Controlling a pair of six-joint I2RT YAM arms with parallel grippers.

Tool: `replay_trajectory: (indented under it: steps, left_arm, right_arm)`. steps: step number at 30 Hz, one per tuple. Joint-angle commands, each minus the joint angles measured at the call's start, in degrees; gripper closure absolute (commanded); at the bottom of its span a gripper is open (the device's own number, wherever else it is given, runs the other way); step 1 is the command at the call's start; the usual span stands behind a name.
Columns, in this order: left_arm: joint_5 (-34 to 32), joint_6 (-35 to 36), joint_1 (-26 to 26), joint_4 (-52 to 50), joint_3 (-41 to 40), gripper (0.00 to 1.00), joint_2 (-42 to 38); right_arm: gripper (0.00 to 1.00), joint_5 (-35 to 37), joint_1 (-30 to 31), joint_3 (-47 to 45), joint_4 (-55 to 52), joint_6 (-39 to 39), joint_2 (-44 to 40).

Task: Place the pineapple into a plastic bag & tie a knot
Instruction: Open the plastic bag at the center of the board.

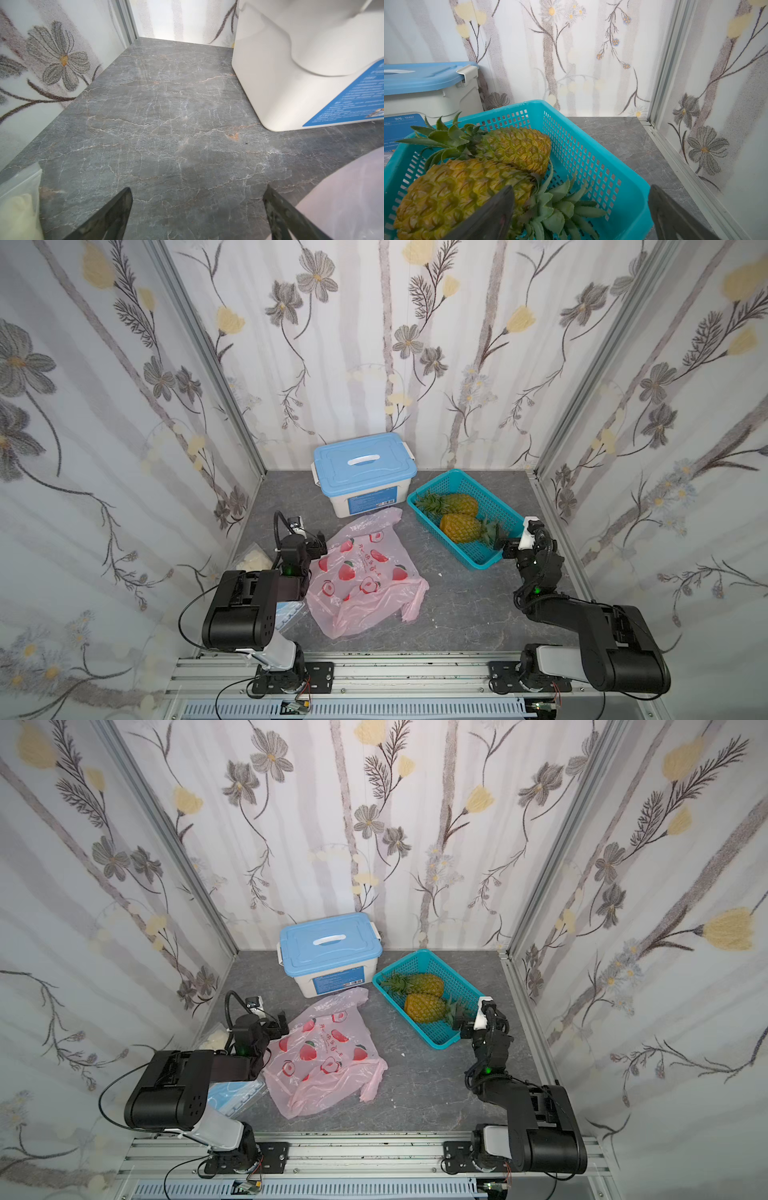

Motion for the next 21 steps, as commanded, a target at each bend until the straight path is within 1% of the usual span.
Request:
replay_trajectory:
  steps: [1,11,12,13,14,16,18,19,20,21]
  left_arm:
    - [-0.42,-0.26,0.01,2.54,0.09,0.0,-0.12]
    - [-0.42,-0.27,0.01,2.61,0.09,0.0,-0.19]
    - [-0.42,-0.27,0.01,3.17,-0.23,0.0,-0.44]
    - [-0.42,-0.1,0.01,3.11,-0.7,0.0,-1.55]
    - [-0.96,-0.35,0.05,0.17,-0.75,0.0,-5.05]
    - [-4.68,-2.13,0.01,-12.08,1.4,0.0,-14.39]
    - [-7.8,-3.09,0.01,-24.64,4.63,0.0,-24.33]
    - [-8.86,-3.84,0.01,-29.73,6.13,0.0,-27.86]
    - [-10.31,-5.96,0.01,-36.22,8.51,0.0,-31.4]
    - [-11.81,-9.33,0.09,-43.35,11.47,0.0,-34.22]
  right_arm:
    - [0.0,0.72,0.02,0.12,3.04,-1.05,-0.02]
    - [0.0,0.46,-0.08,0.05,3.01,-0.94,-0.17]
    - [0.0,1.12,-0.11,0.52,2.17,-0.65,-0.94]
    - [0.0,1.37,-0.11,1.37,-0.88,-0.53,-2.75]
    - [0.0,1.25,-0.07,3.09,-6.37,-0.67,-5.99]
    - [0.0,1.05,-0.09,6.09,-15.63,-0.39,-12.32]
    - [0.0,1.8,-0.09,8.81,-23.9,3.0,-18.38]
    - [0.0,1.44,-0.07,10.44,-28.8,4.44,-20.47]
    - [0.0,1.56,-0.07,12.37,-33.71,6.71,-22.25]
    - [0.0,2.0,-0.14,15.03,-40.39,10.79,-23.9]
